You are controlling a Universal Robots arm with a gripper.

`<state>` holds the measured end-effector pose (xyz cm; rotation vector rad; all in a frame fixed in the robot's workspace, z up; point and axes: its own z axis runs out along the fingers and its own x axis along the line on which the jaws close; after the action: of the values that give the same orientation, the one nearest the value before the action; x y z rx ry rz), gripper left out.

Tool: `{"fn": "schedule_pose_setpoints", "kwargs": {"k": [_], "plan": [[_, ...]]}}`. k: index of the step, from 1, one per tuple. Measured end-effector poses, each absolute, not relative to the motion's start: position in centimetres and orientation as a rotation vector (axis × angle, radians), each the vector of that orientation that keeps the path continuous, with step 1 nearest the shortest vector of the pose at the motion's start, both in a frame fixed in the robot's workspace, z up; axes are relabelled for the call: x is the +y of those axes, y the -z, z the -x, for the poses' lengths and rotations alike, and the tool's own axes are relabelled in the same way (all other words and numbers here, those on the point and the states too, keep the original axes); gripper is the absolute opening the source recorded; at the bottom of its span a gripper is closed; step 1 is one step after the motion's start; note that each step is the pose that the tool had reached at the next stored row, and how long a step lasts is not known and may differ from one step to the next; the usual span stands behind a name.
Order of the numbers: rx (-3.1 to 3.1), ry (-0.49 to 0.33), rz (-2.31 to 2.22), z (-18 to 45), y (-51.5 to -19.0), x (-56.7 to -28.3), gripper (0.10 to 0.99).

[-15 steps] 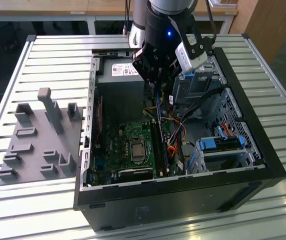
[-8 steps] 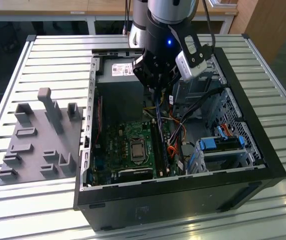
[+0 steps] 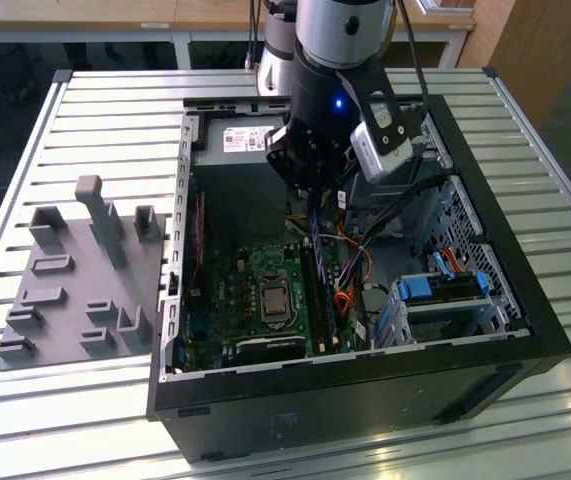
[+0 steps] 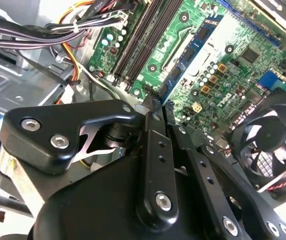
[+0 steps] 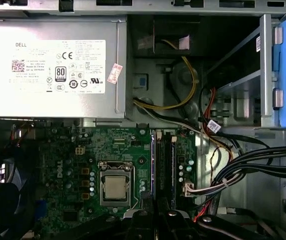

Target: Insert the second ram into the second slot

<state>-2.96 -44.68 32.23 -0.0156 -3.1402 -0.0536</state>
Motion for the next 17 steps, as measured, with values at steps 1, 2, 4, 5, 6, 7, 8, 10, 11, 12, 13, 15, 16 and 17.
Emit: {"fn": "schedule_pose_setpoints", "kwargs": {"k": [1,2,4,5,6,7,8,10,11,12,13,15,16,17], "plan": [[-3.140,0.054,0.015,2.9,-32.1,-44.7,0.137],[-3.140,0.054,0.015,2.9,-31.9,-44.7,0.137],[-3.140,0.054,0.015,2.8,-31.5,-44.7,0.137],[-3.140,0.054,0.015,2.8,-31.3,-44.7,0.137],[-3.140,0.054,0.015,2.7,-31.2,-44.7,0.137],[-3.140,0.054,0.015,2.7,-31.0,-44.7,0.137],[-3.140,0.053,0.016,2.7,-31.0,-44.7,0.137],[-3.140,0.052,0.016,2.7,-31.0,-44.7,0.137],[-3.140,0.052,0.016,2.7,-31.0,-44.7,0.137],[-3.140,0.052,0.015,2.7,-31.0,-44.7,0.137],[-3.140,0.052,0.015,2.7,-31.0,-44.7,0.137],[-3.140,0.052,0.008,2.7,-31.0,-44.8,0.137],[-3.140,0.052,0.003,2.7,-30.9,-44.8,0.137],[-3.140,0.052,-0.002,2.7,-30.7,-44.9,0.137]]}}
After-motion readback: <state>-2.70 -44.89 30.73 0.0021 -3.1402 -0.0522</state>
